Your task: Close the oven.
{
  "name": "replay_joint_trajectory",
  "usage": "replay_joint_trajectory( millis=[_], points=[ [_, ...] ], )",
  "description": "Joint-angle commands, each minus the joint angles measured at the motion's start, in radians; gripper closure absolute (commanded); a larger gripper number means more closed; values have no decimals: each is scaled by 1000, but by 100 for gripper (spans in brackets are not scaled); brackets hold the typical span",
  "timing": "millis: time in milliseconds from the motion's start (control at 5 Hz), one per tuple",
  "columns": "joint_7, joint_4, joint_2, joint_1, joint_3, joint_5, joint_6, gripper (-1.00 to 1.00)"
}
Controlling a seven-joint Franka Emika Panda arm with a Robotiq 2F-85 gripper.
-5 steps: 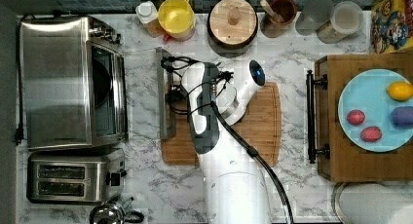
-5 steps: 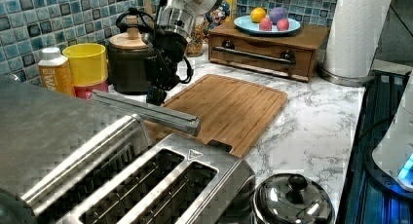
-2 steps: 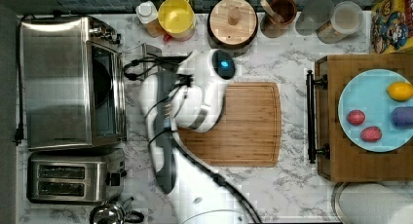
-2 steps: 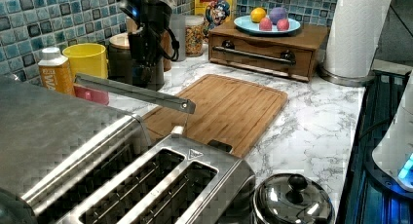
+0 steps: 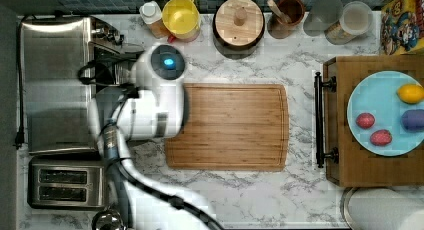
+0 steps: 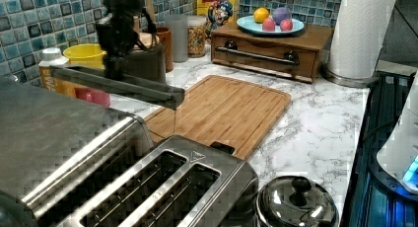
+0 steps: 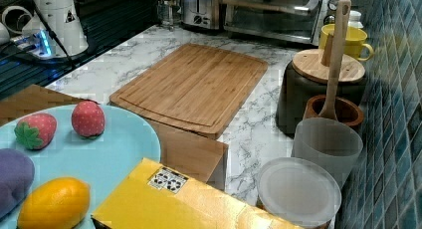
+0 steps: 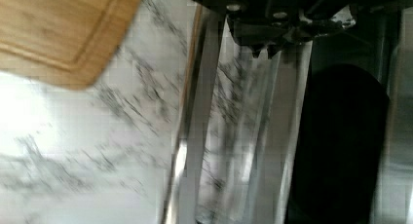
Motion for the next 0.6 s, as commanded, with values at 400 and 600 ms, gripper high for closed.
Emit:
replay_joint_trajectory(
  millis=[400, 600],
  points=[
    [497, 85, -141, 229, 42, -425, 116, 100],
    [667, 49, -220, 269, 38, -497, 117, 100]
  ],
)
